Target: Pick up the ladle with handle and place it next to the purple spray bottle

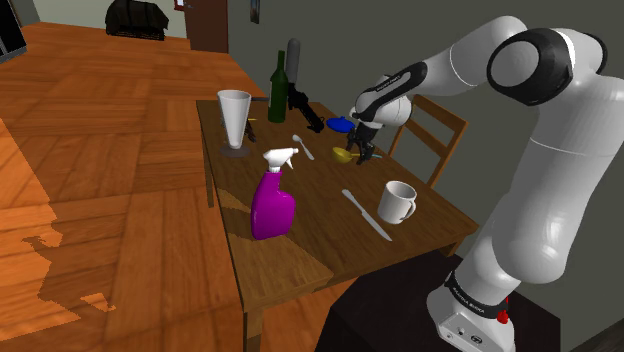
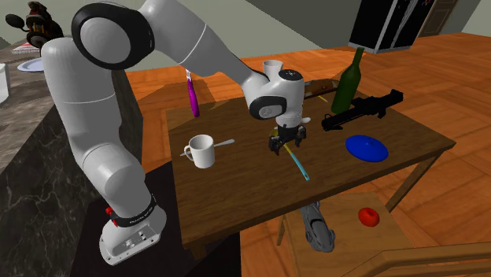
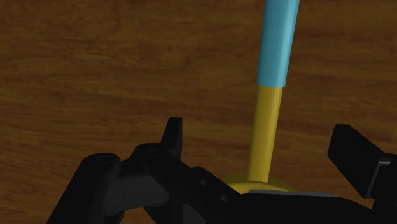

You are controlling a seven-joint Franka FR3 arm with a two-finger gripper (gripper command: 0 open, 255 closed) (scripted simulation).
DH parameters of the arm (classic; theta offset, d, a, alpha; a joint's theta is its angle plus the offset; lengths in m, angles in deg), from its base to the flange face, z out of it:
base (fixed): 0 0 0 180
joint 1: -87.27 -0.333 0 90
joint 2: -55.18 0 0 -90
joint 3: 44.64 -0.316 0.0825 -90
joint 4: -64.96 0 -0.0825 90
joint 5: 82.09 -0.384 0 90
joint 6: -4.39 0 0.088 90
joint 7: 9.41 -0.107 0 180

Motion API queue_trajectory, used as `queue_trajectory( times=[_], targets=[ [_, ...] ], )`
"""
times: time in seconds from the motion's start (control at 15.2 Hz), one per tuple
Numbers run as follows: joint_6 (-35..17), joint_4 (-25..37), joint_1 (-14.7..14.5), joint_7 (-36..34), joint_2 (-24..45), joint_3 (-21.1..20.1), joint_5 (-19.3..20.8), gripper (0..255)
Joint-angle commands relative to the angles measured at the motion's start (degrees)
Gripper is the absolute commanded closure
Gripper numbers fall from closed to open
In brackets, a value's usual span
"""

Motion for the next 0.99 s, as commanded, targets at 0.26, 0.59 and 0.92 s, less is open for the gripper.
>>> queue_trajectory(
  times=[0.26,0.59,0.92],
  targets=[
    [0.1,0.1,0.0,0.0,0.0,0.0,0.0,255],
    [0.0,0.0,0.0,0.0,0.0,0.0,0.0,255],
    [3.2,1.1,-0.6,-2.2,-2.7,0.8,2.9,255]
  ],
)
